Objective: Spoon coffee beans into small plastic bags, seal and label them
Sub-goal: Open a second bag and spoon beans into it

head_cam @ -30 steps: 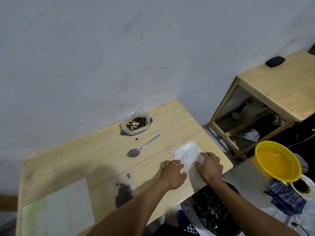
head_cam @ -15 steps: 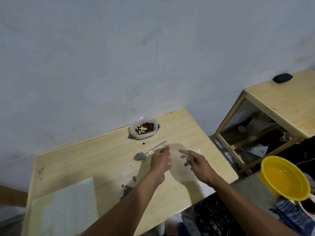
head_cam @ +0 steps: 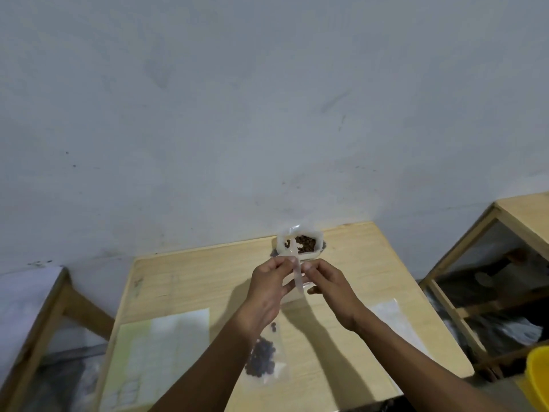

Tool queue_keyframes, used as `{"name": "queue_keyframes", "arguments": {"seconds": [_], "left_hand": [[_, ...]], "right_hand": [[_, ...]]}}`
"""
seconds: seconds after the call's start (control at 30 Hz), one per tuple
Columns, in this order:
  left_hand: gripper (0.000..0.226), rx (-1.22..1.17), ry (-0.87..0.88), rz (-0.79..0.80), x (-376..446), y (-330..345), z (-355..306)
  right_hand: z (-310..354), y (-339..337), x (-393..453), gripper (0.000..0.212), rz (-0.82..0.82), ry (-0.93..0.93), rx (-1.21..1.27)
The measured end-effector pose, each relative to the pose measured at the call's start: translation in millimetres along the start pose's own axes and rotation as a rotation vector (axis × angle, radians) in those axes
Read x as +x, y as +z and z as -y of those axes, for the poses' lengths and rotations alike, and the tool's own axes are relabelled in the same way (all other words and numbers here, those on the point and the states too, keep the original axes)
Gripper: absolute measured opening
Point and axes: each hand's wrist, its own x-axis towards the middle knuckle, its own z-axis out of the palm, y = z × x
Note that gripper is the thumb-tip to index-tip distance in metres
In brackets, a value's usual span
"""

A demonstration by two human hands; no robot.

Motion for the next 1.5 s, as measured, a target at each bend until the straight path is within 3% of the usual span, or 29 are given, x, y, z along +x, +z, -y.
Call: {"name": "queue_keyframes", "arguments": {"seconds": [0.3, 0.43, 0.53, 0.6, 0.7, 0.77, 0.87, 1.03, 1.2, 1.33, 1.5], "left_hand": [[0.011, 0.280, 0.130, -0.106, -6, -28, -1], [0.023, 0.408, 0.148, -0.103, -9, -37, 0], [0.025, 0.514, 0.152, -0.075, -7, -49, 0], [0.023, 0.602, 0.154, -0.071, -4, -57, 3], [0.026, 0.700, 0.155, -0.111, -5, -61, 10], [0.027, 0.742, 0.162, -0.161, -8, -56, 15], [0.023, 0.808, 0.153, -0.224, -10, -47, 14], [0.026, 0.897, 0.089, -0.272, -10, -40, 1], [0.011, 1.046, 0.166, -0.271, -21, -39, 4], [0.060, 1.055, 0.289, -0.204, -21, -47, 5], [0.050, 1.140, 0.161, -0.083, -23, -50, 5]], "right_hand": [[-4, 24, 13, 0.023, 0.039, -0.068, -0.176], [-8, 32, 15, 0.029, 0.048, -0.076, -0.284], [-16, 29, 18, 0.055, 0.154, -0.015, -0.285], [-23, 26, 18, 0.060, 0.198, 0.037, -0.243], [-32, 26, 18, 0.053, 0.121, 0.064, -0.258], [-35, 29, 17, 0.044, 0.035, 0.001, -0.375], [-33, 41, 14, 0.050, -0.051, -0.148, -0.573], [-35, 33, 28, 0.042, -0.222, -0.168, -0.558], [-15, 22, 40, 0.032, -0.119, -0.145, -0.602], [-16, 23, 38, 0.019, -0.073, -0.111, -0.524], [-17, 25, 39, 0.015, -0.121, -0.150, -0.568]]}}
